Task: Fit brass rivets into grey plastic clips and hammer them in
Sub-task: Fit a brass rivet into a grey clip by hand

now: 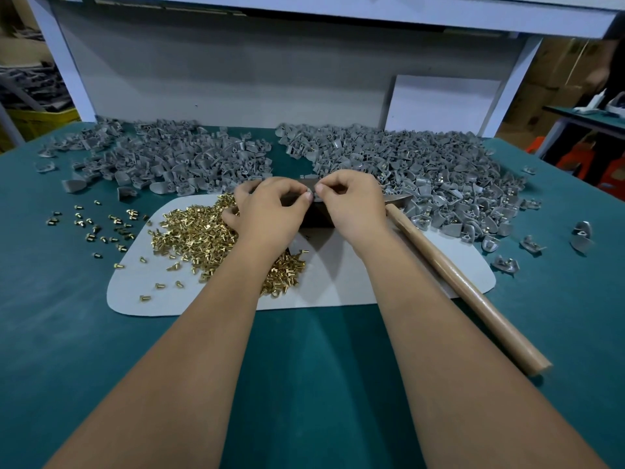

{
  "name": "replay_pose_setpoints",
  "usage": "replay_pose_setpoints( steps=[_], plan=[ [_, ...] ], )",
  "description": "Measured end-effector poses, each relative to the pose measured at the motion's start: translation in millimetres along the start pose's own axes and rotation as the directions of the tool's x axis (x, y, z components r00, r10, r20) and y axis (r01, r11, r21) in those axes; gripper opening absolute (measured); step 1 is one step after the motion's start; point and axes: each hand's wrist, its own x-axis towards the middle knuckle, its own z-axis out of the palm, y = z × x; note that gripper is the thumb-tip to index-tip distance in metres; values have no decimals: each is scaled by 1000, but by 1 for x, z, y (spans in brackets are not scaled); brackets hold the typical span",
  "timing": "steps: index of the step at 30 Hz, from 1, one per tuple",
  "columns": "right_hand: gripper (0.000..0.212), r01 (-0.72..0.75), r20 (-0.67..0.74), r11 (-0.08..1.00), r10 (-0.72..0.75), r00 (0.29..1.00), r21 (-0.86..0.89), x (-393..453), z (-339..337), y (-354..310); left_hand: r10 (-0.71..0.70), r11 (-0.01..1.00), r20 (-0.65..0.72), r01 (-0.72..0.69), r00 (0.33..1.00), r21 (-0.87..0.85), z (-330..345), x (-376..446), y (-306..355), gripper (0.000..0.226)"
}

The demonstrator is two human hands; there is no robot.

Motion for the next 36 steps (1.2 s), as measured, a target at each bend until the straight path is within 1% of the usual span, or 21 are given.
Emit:
replay_pose_setpoints(
  steps=[5,12,16,20,24,26,28,30,31,32,33,34,35,36],
  plan=[
    [16,-39,-20,996,37,999,-78,1,2,-5,-5,1000,5,5,1000,-30,-2,-2,3,6],
    [16,-54,-33,985,49,998,-164,1,4,-11,-14,999,6,14,1000,-30,-2,-2,5,5],
    [17,-55,-24,983,51,998,-177,1,4,-12,-17,1000,1,17,1000,-13,-1,-1,5,9],
    [13,-42,-44,986,35,998,-160,-2,6,-9,8,999,15,-8,1000,-38,-2,0,3,13],
    [11,51,-31,988,-56,998,-149,-8,5,-6,9,1000,-1,-9,1000,-7,-1,-1,2,8],
    [11,73,-11,990,-75,997,-118,-11,3,-6,13,1000,0,-13,1000,-14,-1,-1,1,9],
    [14,44,-7,998,-44,999,-50,-14,-1,-9,12,1000,5,-11,1000,-23,0,0,0,13],
    [18,-28,-54,999,29,998,16,-14,-9,-16,1,1000,-2,-1,1000,-5,0,0,0,14],
    [19,-56,-88,998,56,995,4,-13,-16,-18,-5,1000,-3,5,1000,4,0,1,0,15],
    [19,-76,-121,996,69,990,-56,-12,-25,-18,-9,1000,1,9,1000,3,0,1,0,17],
    [18,-96,-150,981,71,986,-169,-13,-35,-16,-11,1000,6,11,1000,-2,1,1,0,20],
    [17,-120,-178,935,62,982,-333,-16,-46,-13,-14,1000,10,14,1000,-7,1,2,-1,22],
    [18,-142,-206,849,41,978,-508,-20,-58,-9,-17,1000,12,17,1000,-7,1,2,0,23],
    [22,-167,-222,739,24,975,-653,-26,-68,-3,-18,1000,12,18,1000,-3,0,2,0,22]
  ],
)
